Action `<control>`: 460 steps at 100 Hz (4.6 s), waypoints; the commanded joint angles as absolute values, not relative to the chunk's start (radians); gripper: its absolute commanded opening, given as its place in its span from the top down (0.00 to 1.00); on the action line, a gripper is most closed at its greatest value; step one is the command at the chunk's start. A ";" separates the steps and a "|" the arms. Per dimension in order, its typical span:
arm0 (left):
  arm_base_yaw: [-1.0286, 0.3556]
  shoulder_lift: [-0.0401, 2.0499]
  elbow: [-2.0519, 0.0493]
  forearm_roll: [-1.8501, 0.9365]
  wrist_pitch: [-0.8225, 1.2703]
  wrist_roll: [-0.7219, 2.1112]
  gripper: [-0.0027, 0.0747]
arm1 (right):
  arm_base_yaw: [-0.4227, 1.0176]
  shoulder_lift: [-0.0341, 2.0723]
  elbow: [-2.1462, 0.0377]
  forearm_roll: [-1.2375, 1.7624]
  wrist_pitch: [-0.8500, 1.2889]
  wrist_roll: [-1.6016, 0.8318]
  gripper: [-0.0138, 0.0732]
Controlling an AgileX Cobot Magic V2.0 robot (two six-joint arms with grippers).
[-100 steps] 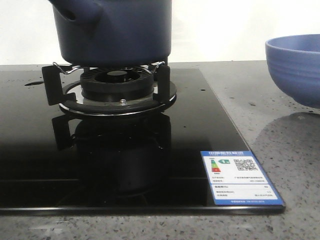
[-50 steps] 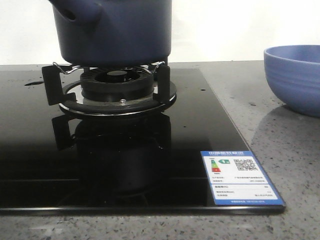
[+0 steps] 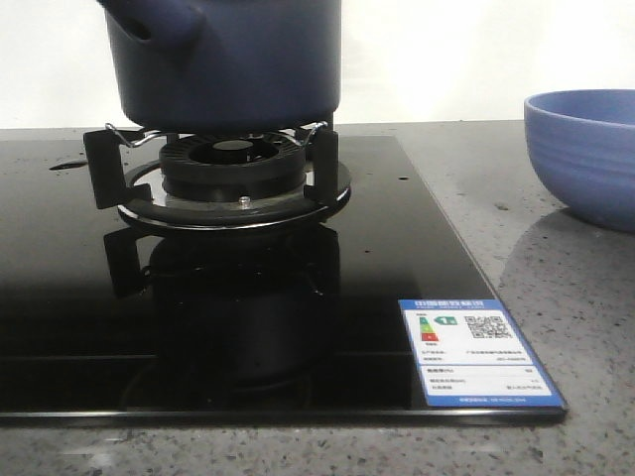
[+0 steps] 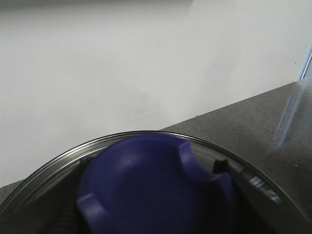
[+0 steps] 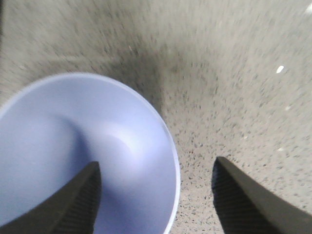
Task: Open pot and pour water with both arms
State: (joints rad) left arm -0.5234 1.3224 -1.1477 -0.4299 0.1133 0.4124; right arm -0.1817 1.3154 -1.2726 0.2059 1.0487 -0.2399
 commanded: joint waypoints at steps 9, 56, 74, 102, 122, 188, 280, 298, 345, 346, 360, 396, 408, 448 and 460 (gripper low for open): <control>-0.567 1.349 -1.224 -0.415 -0.011 0.415 0.53 | -0.190 1.228 -1.309 0.222 1.016 -0.252 0.33; -0.570 1.439 -1.254 -0.390 0.000 0.415 0.53 | -0.190 1.174 -1.309 0.222 1.024 -0.252 0.33; -0.570 1.439 -1.246 -0.390 0.011 0.415 0.53 | -0.190 1.174 -1.309 0.222 1.024 -0.252 0.33; -0.570 1.452 -1.233 -0.390 0.014 0.415 0.53 | -0.190 1.174 -1.309 0.228 1.019 -0.252 0.33; -0.562 1.454 -1.233 -0.390 0.014 0.415 0.40 | -0.190 1.174 -1.309 0.228 1.019 -0.252 0.33; -0.505 1.290 -1.233 -0.394 0.097 0.415 0.27 | -0.190 1.174 -1.309 0.236 1.017 -0.252 0.33; -0.294 0.869 -1.126 -0.392 0.167 0.415 0.99 | -0.190 0.918 -1.063 1.015 0.576 -0.822 0.91; -0.279 0.667 -0.859 -0.394 0.000 0.415 0.99 | -0.190 0.766 -0.852 1.233 0.510 -1.155 0.91; -0.279 0.093 -0.291 -0.420 -0.038 0.415 0.99 | -0.190 0.329 -0.336 1.397 0.376 -1.378 0.91; -0.279 0.088 -0.285 -0.420 -0.038 0.415 0.99 | -0.190 0.322 -0.332 1.397 0.373 -1.378 0.91; -0.279 0.034 -0.267 -0.422 -0.026 0.415 0.99 | -0.190 0.288 -0.317 1.402 0.377 -1.376 0.91; -0.279 0.034 -0.267 -0.422 -0.022 0.415 0.99 | -0.190 0.288 -0.317 1.423 0.381 -1.373 0.91; -0.279 0.034 -0.267 -0.422 -0.022 0.415 0.99 | -0.190 0.288 -0.317 1.423 0.381 -1.373 0.91; -0.274 0.034 -0.264 -0.318 0.000 0.403 0.99 | -0.190 0.288 -0.317 1.423 0.381 -1.373 0.91; -0.204 0.034 -0.233 -0.109 0.000 0.172 0.99 | -0.190 0.288 -0.317 1.423 0.381 -1.373 0.91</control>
